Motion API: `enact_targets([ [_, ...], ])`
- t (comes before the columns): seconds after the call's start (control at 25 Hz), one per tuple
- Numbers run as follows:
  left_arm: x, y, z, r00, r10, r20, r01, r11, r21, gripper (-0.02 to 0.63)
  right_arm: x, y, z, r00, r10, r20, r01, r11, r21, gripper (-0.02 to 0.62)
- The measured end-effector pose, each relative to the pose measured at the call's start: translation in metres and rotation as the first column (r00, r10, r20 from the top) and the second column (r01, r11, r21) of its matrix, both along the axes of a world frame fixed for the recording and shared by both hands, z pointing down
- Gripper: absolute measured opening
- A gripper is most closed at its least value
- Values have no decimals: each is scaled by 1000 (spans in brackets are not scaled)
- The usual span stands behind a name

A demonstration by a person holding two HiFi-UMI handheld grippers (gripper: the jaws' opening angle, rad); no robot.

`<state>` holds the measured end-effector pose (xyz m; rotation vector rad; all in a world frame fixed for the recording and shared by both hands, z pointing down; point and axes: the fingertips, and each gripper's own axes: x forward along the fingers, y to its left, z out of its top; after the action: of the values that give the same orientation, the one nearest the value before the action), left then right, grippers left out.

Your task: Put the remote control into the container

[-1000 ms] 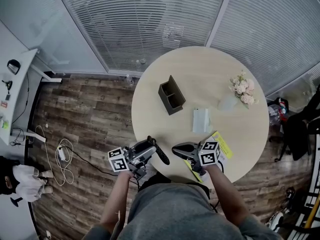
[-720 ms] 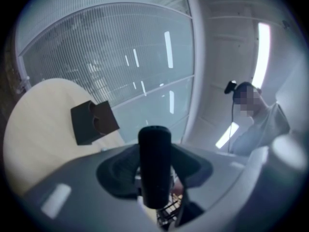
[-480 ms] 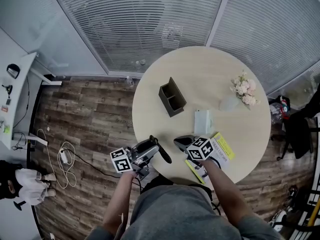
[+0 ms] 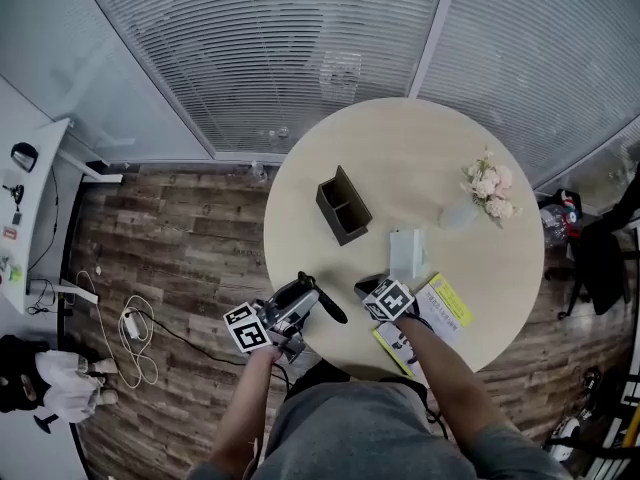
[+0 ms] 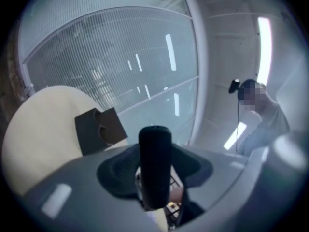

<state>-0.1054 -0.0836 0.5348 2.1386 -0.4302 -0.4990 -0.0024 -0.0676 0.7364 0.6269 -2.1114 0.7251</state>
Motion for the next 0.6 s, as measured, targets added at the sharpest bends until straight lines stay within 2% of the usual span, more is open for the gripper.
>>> enact_targets([
  [0.24, 11, -28, 1, 998, 15, 58, -16, 1000, 27, 190, 9, -5, 16, 998, 29, -57, -32, 999, -39, 17],
  [0.36, 14, -43, -2, 998, 12, 60, -14, 999, 35, 190, 9, -6, 15, 997, 52, -60, -56, 996, -76, 16],
  [0.6, 20, -74, 2, 998, -11, 68, 9, 999, 39, 190, 10, -7, 17, 991, 103, -82, -110, 989, -94, 15],
])
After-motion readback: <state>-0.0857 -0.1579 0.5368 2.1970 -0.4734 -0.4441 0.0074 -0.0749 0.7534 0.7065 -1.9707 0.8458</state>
